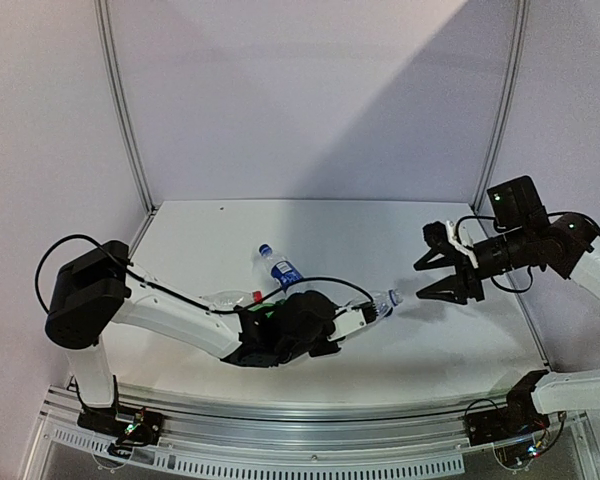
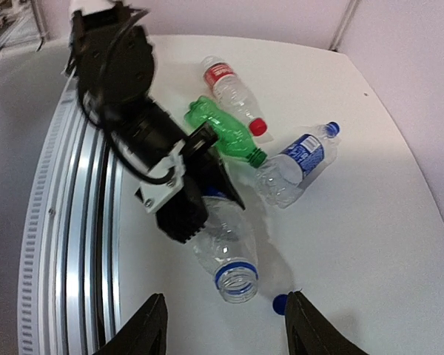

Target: Unscrew the bottle caps

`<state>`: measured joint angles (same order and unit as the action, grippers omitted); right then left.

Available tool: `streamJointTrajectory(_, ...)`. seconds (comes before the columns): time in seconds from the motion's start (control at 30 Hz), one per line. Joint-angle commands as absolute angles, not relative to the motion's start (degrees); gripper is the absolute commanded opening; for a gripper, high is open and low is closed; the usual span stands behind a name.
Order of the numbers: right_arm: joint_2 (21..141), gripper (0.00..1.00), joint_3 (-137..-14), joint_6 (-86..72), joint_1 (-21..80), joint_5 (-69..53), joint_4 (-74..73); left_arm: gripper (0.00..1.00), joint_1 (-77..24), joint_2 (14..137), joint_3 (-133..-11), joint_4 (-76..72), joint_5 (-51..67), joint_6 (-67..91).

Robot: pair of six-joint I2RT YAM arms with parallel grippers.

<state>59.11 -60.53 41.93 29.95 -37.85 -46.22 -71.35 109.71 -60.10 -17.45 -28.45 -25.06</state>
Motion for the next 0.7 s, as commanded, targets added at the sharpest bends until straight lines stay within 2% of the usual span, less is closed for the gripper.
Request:
streamJointTrajectory(0.0, 60.4, 0.56, -60.3, 19.6, 26.4, -41.4, -31.2, 0.31, -70.3, 107.6, -59.5, -21.3, -27.1, -19.6)
streamJointTrajectory(0.3, 67.6, 0.61, -60.1, -2.9, 25.8, -39.9, -19.8, 0.33, -70.2, 106.7, -59.3, -26.8, -29.5, -10.2)
streamJointTrajectory(0.5, 69.9, 0.63, -58.5, -6.3, 25.7, -41.8, -15.4, 0.35, -70.2, 105.5, -58.2, -28.8, -29.5, -8.9)
streamJointTrajectory(0.6, 69.3, 0.66, -57.6, -6.8, 25.8, -43.3, -14.0, 0.35, -70.2, 105.6, -58.2, -29.3, -29.4, -8.5)
streamJointTrajectory(0.67, 69.3, 0.71, -57.1, -6.8, 25.8, -44.6, -13.6, 0.35, -70.2, 105.8, -58.2, -29.6, -28.9, -8.2)
